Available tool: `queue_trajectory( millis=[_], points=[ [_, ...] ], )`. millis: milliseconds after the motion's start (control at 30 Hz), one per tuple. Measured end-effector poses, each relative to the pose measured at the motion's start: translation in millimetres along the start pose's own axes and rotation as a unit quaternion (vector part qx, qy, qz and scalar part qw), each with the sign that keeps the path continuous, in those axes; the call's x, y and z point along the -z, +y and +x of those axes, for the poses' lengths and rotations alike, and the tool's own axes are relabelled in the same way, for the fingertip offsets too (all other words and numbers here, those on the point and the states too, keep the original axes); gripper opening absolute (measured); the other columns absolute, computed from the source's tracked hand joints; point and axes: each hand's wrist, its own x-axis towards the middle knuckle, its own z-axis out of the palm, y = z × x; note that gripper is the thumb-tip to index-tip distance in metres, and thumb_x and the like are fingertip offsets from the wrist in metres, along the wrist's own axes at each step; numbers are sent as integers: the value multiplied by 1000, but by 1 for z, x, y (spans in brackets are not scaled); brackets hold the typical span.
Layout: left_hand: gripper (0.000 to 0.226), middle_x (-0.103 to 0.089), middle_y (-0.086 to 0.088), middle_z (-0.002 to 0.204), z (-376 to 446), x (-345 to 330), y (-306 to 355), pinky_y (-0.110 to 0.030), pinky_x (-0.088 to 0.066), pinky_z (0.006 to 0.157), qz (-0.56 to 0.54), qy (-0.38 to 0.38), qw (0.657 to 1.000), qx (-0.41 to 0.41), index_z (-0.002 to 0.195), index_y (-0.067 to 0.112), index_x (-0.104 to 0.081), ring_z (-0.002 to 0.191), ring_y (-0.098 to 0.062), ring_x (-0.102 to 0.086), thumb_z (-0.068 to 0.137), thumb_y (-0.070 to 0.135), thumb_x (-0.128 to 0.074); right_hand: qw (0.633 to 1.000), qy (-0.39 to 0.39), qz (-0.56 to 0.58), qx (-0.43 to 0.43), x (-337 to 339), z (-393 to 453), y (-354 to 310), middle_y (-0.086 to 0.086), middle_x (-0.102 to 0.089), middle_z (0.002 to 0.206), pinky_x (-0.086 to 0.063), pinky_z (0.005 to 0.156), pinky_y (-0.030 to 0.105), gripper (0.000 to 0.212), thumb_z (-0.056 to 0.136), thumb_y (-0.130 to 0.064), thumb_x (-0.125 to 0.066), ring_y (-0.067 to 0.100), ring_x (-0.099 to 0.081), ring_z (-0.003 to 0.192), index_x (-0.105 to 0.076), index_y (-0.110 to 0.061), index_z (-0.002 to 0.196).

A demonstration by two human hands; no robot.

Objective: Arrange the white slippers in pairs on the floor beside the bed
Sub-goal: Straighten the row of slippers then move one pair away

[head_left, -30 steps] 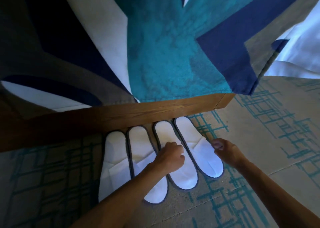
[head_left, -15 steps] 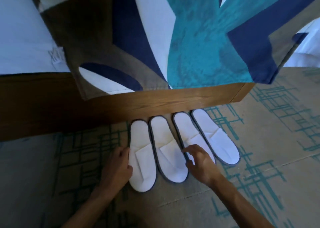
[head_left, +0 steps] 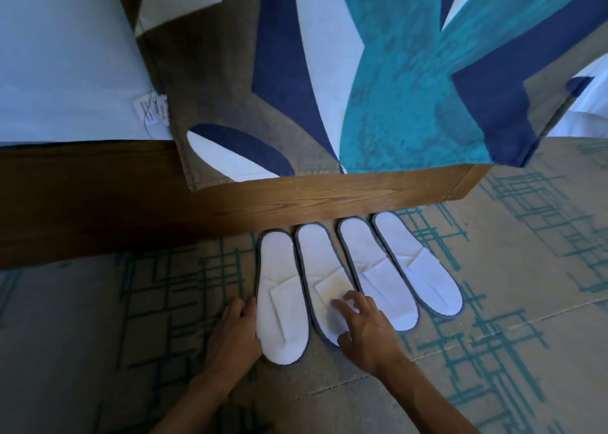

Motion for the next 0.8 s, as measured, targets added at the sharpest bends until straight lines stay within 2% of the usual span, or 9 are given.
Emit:
queue_trajectory(
  millis=[100, 233, 333, 467, 633, 733, 800],
  points=[
    [66, -38, -5, 132, 3, -6, 1, -32, -48, 92, 22, 1, 1000, 14, 147, 16, -23, 112, -20, -48, 86, 16, -48, 1000, -11, 1, -7, 1, 0, -1, 1, -33, 145, -45, 97, 39, 61, 76, -32, -57, 24, -38, 127, -37, -32, 134],
    [62, -38, -5, 133, 4, -6, 1, -32, -48, 93, 9, 7, 1000, 17, 146, 17, -24, 113, -19, -48, 88, 19, -46, 1000, -11, 1, -15, 6, 5, -10, 3, -37, 140, -43, 98, 39, 55, 79, -30, -55, 26, -39, 125, -40, -26, 132],
    [60, -38, -6, 137, 4, -6, 1, -30, -46, 95, -5, 25, 1000, 16, 148, 17, -22, 116, -18, -47, 93, 24, -44, 1000, 24, 13, 10, 5, 14, -28, 8, -49, 130, -49, 93, 38, 47, 82, -23, -53, 29, -48, 115, -49, -15, 128],
    [61, -39, -3, 138, 4, -6, 4, -24, -47, 93, -3, 60, 998, -3, 149, 22, -19, 113, -12, -48, 95, 27, -46, 999, 13, -2, 45, -4, 24, -62, 12, -56, 120, -52, 89, 34, 35, 87, -17, -51, 28, -55, 103, -53, -9, 121],
    [66, -32, -9, 148, 9, -7, 6, -27, -43, 100, 98, 54, 993, -37, 151, 18, -10, 123, -16, -45, 96, 31, -45, 998, -59, -25, -10, -11, 30, -79, 22, -42, 132, -48, 97, 36, 46, 85, -7, -55, 32, -48, 115, -40, -1, 128],
    [71, -20, -18, 156, 12, -7, 9, -39, -29, 115, 194, 45, 979, -48, 151, 10, -4, 140, -29, -29, 97, 28, -47, 998, -54, -25, -30, -16, 32, -83, 22, -41, 133, -48, 99, 35, 46, 87, -10, -56, 31, -48, 117, -40, -2, 130],
    [73, -15, -20, 158, 10, -6, 13, -42, -22, 118, 220, 38, 974, -42, 150, 8, -2, 144, -32, -21, 96, 25, -48, 998, -51, -18, -33, -18, 30, -86, 20, -46, 129, -49, 98, 33, 44, 88, -12, -56, 29, -52, 112, -43, -2, 129]
  ],
)
